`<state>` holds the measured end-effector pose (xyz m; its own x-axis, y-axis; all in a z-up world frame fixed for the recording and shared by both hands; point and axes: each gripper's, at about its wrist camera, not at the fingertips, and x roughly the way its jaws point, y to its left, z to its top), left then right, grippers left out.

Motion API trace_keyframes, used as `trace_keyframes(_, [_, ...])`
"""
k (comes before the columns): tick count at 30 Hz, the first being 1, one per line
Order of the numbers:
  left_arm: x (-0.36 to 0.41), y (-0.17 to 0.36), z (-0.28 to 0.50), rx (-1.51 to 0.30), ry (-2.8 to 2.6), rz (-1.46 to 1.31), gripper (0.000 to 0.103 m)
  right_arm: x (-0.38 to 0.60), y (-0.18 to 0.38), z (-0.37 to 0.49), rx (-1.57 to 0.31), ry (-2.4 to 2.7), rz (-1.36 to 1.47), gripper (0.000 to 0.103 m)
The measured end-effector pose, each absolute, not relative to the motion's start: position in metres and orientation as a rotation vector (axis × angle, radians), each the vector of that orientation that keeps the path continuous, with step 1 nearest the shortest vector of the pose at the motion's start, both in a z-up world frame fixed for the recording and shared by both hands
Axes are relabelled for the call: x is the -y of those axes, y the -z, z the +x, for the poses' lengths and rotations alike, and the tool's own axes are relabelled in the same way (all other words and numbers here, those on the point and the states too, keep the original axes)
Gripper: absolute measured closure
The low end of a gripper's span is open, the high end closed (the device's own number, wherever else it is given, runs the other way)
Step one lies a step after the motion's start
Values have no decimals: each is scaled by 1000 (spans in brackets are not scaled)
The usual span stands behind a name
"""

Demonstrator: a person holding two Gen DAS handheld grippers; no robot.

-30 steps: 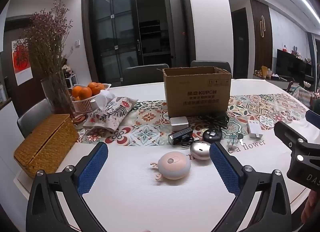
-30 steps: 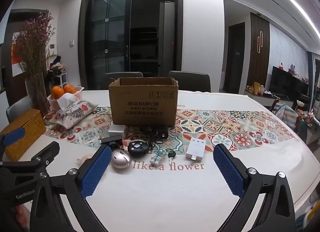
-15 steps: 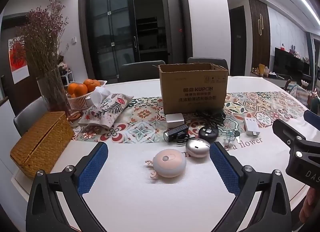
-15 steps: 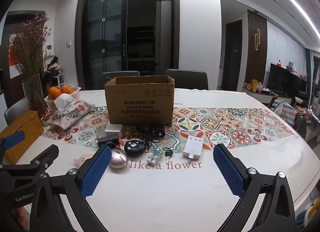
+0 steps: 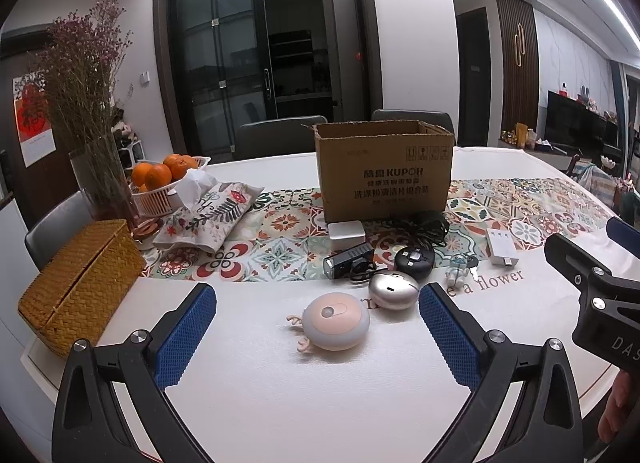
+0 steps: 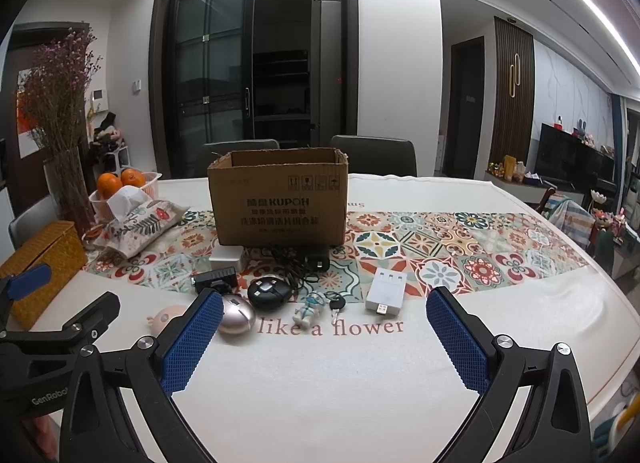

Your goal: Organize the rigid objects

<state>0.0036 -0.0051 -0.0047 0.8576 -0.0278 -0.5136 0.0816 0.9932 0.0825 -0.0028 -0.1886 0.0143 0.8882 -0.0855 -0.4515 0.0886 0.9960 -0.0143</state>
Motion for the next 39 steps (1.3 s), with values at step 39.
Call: trace_keyframes(39, [5, 7, 5, -538, 53, 111, 0, 189, -13, -1, -478, 90, 8, 0])
